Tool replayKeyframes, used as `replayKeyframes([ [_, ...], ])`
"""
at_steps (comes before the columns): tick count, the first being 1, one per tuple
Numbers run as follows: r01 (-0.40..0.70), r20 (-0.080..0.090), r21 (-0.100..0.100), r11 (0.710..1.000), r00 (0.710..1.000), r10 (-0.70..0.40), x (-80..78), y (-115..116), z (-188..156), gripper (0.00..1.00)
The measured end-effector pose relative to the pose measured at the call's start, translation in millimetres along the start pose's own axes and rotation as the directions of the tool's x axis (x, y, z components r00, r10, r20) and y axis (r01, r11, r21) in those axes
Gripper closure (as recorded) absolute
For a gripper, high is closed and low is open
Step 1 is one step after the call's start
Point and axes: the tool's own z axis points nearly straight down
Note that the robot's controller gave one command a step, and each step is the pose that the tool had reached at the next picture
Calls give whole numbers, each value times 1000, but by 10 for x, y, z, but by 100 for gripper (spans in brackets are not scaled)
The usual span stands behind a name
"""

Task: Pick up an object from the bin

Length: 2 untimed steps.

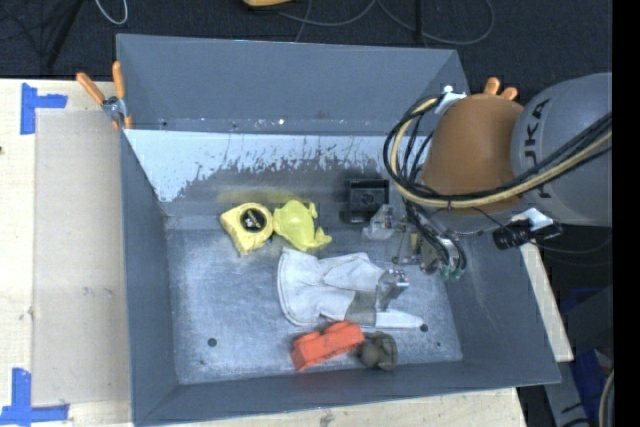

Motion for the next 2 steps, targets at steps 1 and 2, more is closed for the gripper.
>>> replayKeyframes([
  [1,-77,4,-1,997,997,77,-70,-63,-82,0],
  [2,-114,6,-1,994,993,114,-42,-93,418,0],
])
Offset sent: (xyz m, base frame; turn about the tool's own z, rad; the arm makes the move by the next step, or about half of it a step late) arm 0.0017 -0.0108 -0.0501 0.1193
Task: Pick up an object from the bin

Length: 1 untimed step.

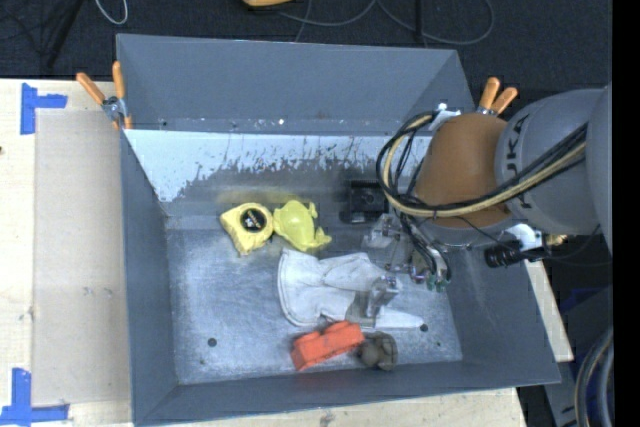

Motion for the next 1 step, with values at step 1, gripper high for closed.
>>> replayKeyframes([
  [1,-88,14,-4,996,996,88,-50,15,52,100],
])
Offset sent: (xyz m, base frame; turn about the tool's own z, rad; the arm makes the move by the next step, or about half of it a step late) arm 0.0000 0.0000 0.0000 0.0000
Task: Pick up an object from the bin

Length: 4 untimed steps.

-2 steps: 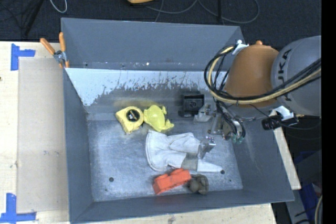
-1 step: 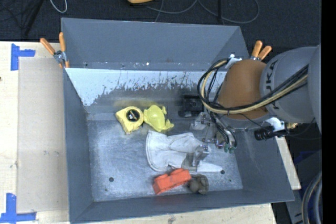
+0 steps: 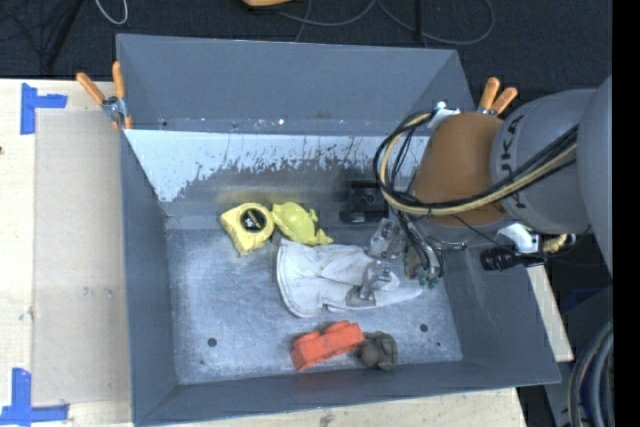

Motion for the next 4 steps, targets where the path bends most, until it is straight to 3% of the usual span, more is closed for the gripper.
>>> replayKeyframes([
  [2,-13,-5,1,1000,1000,13,16,-2,-68,100],
  [3,-10,-17,4,1000,1000,10,37,-3,-250,100],
  [4,-9,-18,4,1000,1000,9,38,-1,-453,100],
])
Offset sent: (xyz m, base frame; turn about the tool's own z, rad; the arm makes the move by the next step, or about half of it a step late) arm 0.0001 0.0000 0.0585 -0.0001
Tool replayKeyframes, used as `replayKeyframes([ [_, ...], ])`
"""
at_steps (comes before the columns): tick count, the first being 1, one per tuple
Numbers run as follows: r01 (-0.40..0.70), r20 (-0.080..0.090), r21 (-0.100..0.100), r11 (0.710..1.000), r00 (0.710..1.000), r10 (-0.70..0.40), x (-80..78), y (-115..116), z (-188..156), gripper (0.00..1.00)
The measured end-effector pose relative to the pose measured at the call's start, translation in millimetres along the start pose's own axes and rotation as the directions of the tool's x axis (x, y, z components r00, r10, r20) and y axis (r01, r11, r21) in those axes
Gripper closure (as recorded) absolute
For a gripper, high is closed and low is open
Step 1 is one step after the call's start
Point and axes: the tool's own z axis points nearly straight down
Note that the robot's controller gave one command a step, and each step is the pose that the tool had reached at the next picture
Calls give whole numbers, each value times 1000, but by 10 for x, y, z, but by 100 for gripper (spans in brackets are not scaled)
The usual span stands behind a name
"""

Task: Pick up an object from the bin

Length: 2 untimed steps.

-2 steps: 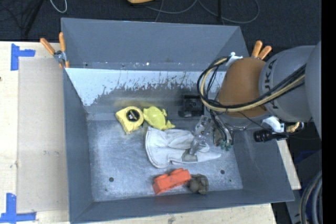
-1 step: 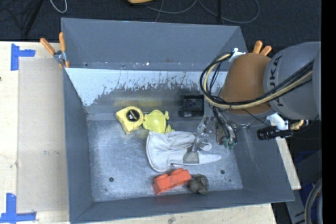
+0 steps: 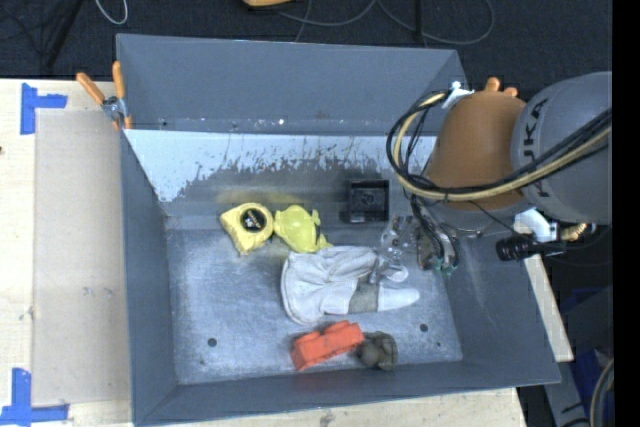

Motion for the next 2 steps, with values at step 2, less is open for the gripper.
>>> replayKeyframes([
  [2,1,0,0,1000,1000,-1,2,1,-324,100],
])
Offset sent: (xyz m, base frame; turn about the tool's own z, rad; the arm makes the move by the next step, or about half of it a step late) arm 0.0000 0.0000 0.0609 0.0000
